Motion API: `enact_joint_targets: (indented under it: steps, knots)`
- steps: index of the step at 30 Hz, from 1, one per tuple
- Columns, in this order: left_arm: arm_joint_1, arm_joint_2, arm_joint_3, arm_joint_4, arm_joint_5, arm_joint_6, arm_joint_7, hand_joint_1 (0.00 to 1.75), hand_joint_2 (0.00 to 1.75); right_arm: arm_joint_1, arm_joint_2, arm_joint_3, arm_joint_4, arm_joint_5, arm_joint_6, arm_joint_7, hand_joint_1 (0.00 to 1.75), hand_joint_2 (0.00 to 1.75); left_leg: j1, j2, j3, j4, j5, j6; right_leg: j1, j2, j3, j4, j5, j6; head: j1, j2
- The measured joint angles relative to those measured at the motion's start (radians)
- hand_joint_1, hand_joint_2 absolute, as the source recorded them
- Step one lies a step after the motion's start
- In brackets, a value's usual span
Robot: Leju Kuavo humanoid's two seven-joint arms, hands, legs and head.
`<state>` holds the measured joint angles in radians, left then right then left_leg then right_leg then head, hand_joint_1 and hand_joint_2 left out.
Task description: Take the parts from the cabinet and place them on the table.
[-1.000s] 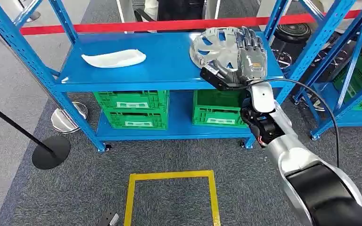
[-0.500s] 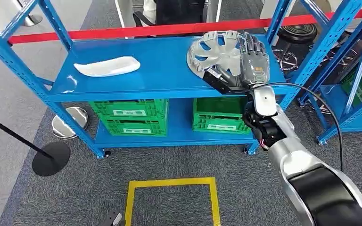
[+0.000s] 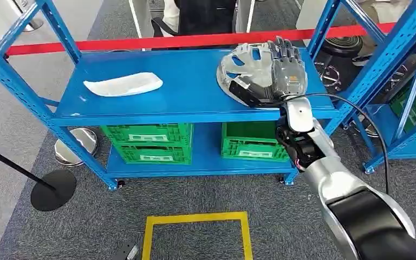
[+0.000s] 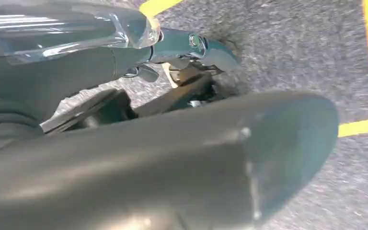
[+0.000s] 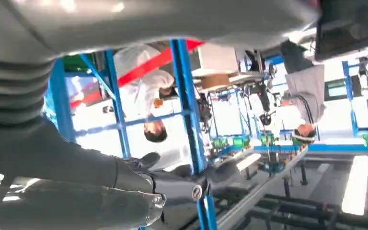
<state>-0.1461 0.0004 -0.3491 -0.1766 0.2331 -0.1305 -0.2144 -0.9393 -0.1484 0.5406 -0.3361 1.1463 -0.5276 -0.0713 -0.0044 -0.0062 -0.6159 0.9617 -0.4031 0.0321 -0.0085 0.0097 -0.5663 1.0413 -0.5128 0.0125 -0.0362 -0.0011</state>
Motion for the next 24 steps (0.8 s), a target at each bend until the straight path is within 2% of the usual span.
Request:
enact_joint_targets:
  steps: [1, 3, 4, 5, 6, 8, 9, 10, 11, 13, 14, 15, 16, 18, 19, 20, 21, 23, 24]
  knots:
    - [-0.002, -0.001, 0.0, 0.0, 0.0, -0.001, 0.0, 0.0, 0.0, -0.001, -0.002, 0.0, 0.0, 0.002, -0.001, 0.003, 0.0, 1.75, 0.0, 0.0, 0.004, 0.001, -0.004, 0.005, -0.001, 0.0, -0.038, 0.067, -0.029, 0.005, 0.001, 0.0]
    - [0.0, -0.004, 0.0, 0.0, -0.001, -0.003, 0.0, 0.0, 0.0, 0.01, -0.006, 0.001, 0.005, 0.004, -0.003, 0.007, 0.0, 1.75, 0.0, -0.001, 0.012, 0.001, -0.016, 0.008, -0.001, 0.0, -0.135, 0.228, -0.082, 0.013, 0.002, 0.0]
    - [0.002, -0.005, 0.0, 0.0, -0.001, -0.004, 0.0, 0.0, 0.0, 0.017, -0.008, 0.001, 0.006, 0.004, -0.004, 0.008, 0.0, 1.75, 0.001, -0.002, 0.017, 0.003, -0.022, 0.008, -0.002, 0.0, -0.175, 0.281, -0.083, 0.016, 0.003, 0.0]
    - [0.003, -0.005, 0.0, 0.0, -0.001, -0.005, 0.0, 0.0, 0.0, 0.022, -0.01, 0.001, 0.006, 0.004, -0.005, 0.009, 0.0, 1.75, 0.001, -0.004, 0.024, 0.006, -0.031, 0.006, -0.003, 0.0, -0.186, 0.273, -0.057, 0.017, 0.003, 0.0]
    - [0.003, -0.005, 0.0, 0.0, -0.002, -0.005, 0.0, 0.0, 0.0, 0.024, -0.011, 0.001, 0.006, 0.007, -0.005, 0.01, 0.0, 1.75, 0.003, -0.005, 0.032, 0.011, -0.04, 0.004, -0.004, -0.001, -0.17, 0.217, -0.009, 0.017, 0.004, 0.0]
    - [0.002, -0.007, 0.0, 0.0, -0.003, -0.006, 0.0, 0.0, 0.0, 0.021, -0.013, 0.001, 0.006, 0.011, -0.005, 0.014, 0.0, 1.75, 0.006, -0.006, 0.046, 0.027, -0.063, -0.005, -0.009, -0.003, -0.101, 0.039, 0.102, 0.021, 0.004, 0.0]
    - [0.002, -0.007, 0.0, 0.0, -0.003, -0.006, 0.001, 0.0, 0.0, 0.023, -0.013, 0.001, 0.007, 0.013, -0.005, 0.015, 0.0, 1.75, 0.005, -0.007, 0.046, 0.033, -0.074, -0.013, -0.009, -0.006, -0.082, 0.004, 0.094, 0.022, 0.005, 0.0]
    - [0.0, -0.007, 0.0, 0.0, -0.003, -0.006, 0.003, 0.0, 0.0, 0.021, -0.012, 0.002, 0.008, 0.017, -0.005, 0.016, 0.0, 1.75, 0.0, -0.007, 0.04, 0.046, -0.081, -0.019, -0.005, -0.001, -0.072, -0.016, 0.09, 0.014, 0.007, 0.0]
    - [0.0, -0.007, 0.0, 0.0, -0.005, -0.005, 0.004, 0.0, 0.0, 0.026, -0.012, 0.003, 0.008, 0.02, -0.005, 0.016, 0.0, 1.75, 0.001, -0.007, 0.04, 0.042, -0.082, -0.022, -0.004, 0.0, -0.075, -0.008, 0.086, 0.004, 0.005, 0.0]
    - [0.001, -0.008, -0.001, 0.0, -0.006, -0.005, 0.006, 0.0, 0.0, 0.026, -0.013, 0.003, 0.008, 0.025, -0.007, 0.018, 0.0, 1.75, 0.001, -0.007, 0.041, 0.039, -0.085, -0.026, -0.002, 0.001, -0.077, -0.006, 0.082, -0.005, 0.004, 0.0]
    - [0.0, -0.006, -0.001, 0.0, -0.007, -0.004, 0.006, 0.0, 0.0, 0.025, -0.012, 0.003, 0.007, 0.027, -0.007, 0.018, 0.0, 1.75, 0.002, -0.006, 0.039, 0.043, -0.093, -0.031, -0.01, 0.001, -0.07, -0.01, 0.081, -0.012, 0.005, 0.0]
    - [-0.001, -0.006, -0.001, 0.0, -0.01, -0.003, 0.006, 0.0, 0.0, 0.024, -0.012, 0.003, 0.006, 0.029, -0.008, 0.017, 0.0, 1.75, 0.003, -0.003, 0.026, 0.069, -0.107, -0.039, -0.011, 0.001, -0.065, -0.01, 0.077, -0.019, 0.001, 0.0]
    - [-0.002, -0.007, 0.0, 0.0, -0.01, -0.001, 0.006, 0.0, 0.0, 0.023, -0.012, 0.003, 0.006, 0.031, -0.008, 0.016, 0.0, 1.75, 0.006, -0.003, -0.001, 0.126, -0.134, -0.043, -0.011, 0.001, -0.061, -0.01, 0.074, -0.024, -0.005, 0.0]
    - [-0.001, -0.007, -0.001, 0.0, -0.01, 0.0, 0.006, 0.0, 0.0, 0.024, -0.009, 0.004, 0.006, 0.035, -0.008, 0.016, 0.0, 1.75, 0.009, -0.001, -0.097, 0.292, -0.192, -0.048, -0.011, 0.001, -0.057, -0.01, 0.068, -0.029, -0.005, 0.0]
    - [0.0, -0.008, -0.001, 0.0, -0.01, 0.0, 0.006, 0.0, 0.0, 0.025, -0.008, 0.005, 0.006, 0.035, -0.007, 0.016, 0.0, 1.75, 0.009, 0.0, -0.135, 0.347, -0.2, -0.049, -0.011, 0.001, -0.055, -0.01, 0.065, -0.029, -0.006, 0.0]
    - [0.0, -0.008, -0.001, 0.0, -0.01, 0.001, 0.006, 0.0, 0.0, 0.026, -0.008, 0.005, 0.006, 0.035, -0.007, 0.016, 0.0, 1.75, 0.009, 0.0, -0.152, 0.357, -0.184, -0.048, -0.011, 0.001, -0.052, -0.01, 0.062, -0.028, -0.005, 0.0]
    - [0.0, -0.008, -0.001, 0.0, -0.01, 0.002, 0.006, 0.0, 0.0, 0.026, -0.008, 0.006, 0.006, 0.036, -0.007, 0.016, 0.0, 1.75, 0.009, 0.0, -0.145, 0.321, -0.147, -0.046, -0.011, 0.001, -0.046, -0.009, 0.058, -0.027, -0.005, 0.0]
    - [-0.001, -0.008, -0.001, 0.0, -0.01, 0.002, 0.006, 0.0, 0.0, 0.023, -0.007, 0.007, 0.006, 0.037, -0.007, 0.016, 0.0, 1.75, 0.008, 0.0, -0.074, 0.152, -0.043, -0.038, -0.011, 0.003, -0.028, -0.01, 0.047, -0.022, -0.005, 0.0]
    - [-0.001, -0.007, -0.001, 0.0, -0.011, 0.002, 0.006, 0.0, 0.0, 0.022, -0.006, 0.007, 0.006, 0.039, -0.007, 0.016, 0.0, 1.75, 0.007, 0.0, -0.038, 0.071, -0.009, -0.032, -0.011, 0.003, -0.022, -0.011, 0.041, -0.018, -0.005, 0.0]
